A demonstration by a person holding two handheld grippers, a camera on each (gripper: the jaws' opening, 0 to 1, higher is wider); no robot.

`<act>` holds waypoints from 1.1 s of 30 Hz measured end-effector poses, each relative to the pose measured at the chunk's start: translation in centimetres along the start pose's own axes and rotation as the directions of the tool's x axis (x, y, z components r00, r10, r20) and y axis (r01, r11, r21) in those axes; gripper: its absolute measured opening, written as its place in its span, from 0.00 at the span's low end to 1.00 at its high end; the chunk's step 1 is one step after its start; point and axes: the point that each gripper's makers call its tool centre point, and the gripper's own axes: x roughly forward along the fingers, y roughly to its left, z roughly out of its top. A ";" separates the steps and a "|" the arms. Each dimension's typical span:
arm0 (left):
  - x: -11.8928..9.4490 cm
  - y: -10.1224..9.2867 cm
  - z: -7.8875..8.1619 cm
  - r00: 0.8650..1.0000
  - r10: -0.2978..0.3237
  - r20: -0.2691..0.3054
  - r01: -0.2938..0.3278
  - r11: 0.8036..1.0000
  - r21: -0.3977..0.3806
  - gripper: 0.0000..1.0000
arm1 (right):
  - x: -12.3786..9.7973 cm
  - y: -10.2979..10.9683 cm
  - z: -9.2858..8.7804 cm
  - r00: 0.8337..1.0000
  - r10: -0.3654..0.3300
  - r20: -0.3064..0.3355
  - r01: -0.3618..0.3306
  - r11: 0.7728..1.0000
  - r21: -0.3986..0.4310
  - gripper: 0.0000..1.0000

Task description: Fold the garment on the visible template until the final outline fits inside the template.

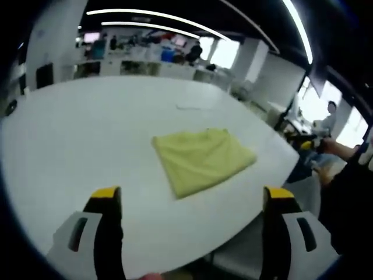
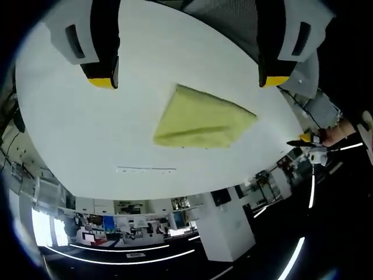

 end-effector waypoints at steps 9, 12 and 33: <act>0.6 0.3 -0.6 0.999 -0.001 -0.036 0.001 1.000 0.016 0.97 | 0.6 0.1 0.1 1.000 0.004 -0.011 -0.004 1.000 -0.004 0.99; 1.2 0.0 -0.8 0.998 -0.024 -0.058 0.026 0.999 0.025 0.95 | 1.1 0.0 0.1 1.000 0.006 -0.022 -0.007 1.000 -0.011 0.95; 11.4 0.9 3.9 0.982 -0.140 -0.124 0.154 0.981 0.114 0.75 | 10.0 -1.9 5.1 0.987 0.129 -0.095 -0.145 0.973 -0.180 0.63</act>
